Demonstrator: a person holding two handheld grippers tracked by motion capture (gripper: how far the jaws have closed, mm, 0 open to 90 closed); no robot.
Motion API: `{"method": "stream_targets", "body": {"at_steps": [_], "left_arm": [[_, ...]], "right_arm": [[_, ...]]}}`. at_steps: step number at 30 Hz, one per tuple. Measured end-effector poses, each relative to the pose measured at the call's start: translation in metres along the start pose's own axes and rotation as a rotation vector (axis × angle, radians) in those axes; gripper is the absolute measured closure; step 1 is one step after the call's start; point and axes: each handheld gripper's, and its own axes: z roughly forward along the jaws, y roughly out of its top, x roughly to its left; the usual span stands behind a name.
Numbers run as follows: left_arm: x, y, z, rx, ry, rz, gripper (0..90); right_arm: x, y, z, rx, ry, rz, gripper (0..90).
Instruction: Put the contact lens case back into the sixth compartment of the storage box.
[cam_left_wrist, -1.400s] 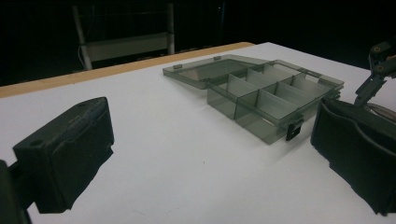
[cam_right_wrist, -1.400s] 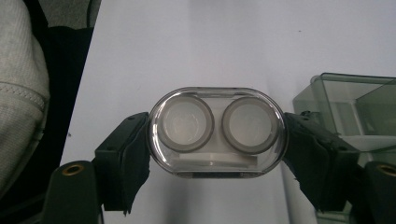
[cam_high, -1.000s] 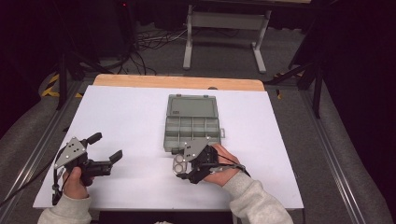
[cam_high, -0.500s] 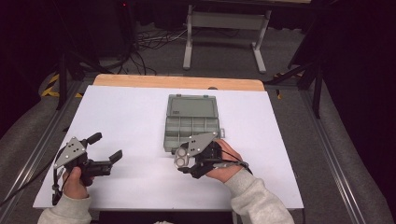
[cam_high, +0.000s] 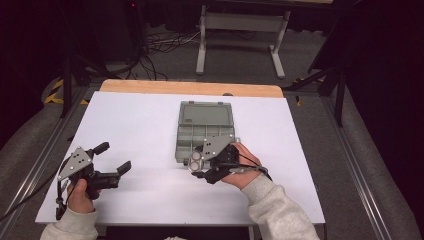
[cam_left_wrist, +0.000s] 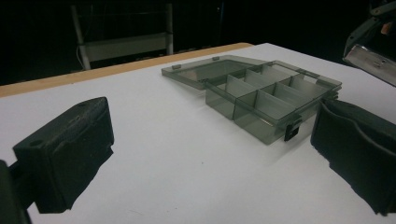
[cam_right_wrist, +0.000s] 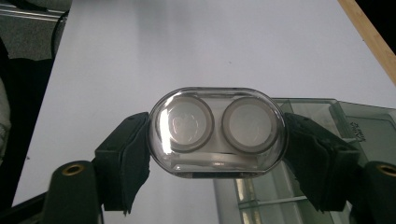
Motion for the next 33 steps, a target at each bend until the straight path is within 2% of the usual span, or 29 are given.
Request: {"method": "stream_targets", "body": {"at_steps": [4,9,16,33], "left_arm": [[0.000,0.000,0.000,0.001,0.000,-0.005,0.2],[0.000,0.000,0.000,0.002,0.001,-0.002,0.1],[0.001,0.000,0.000,0.002,0.000,-0.001,0.2],[0.001,0.000,0.000,0.001,0.001,-0.002,0.1]], "right_arm": [[-0.008,0.000,0.002,0.025,-0.018,0.001,26.5],[-0.016,0.002,0.002,0.031,-0.030,0.000,26.5],[-0.027,0.006,0.007,0.060,-0.031,-0.003,26.5],[-0.049,0.010,0.018,0.091,-0.039,-0.004,26.4]]}}
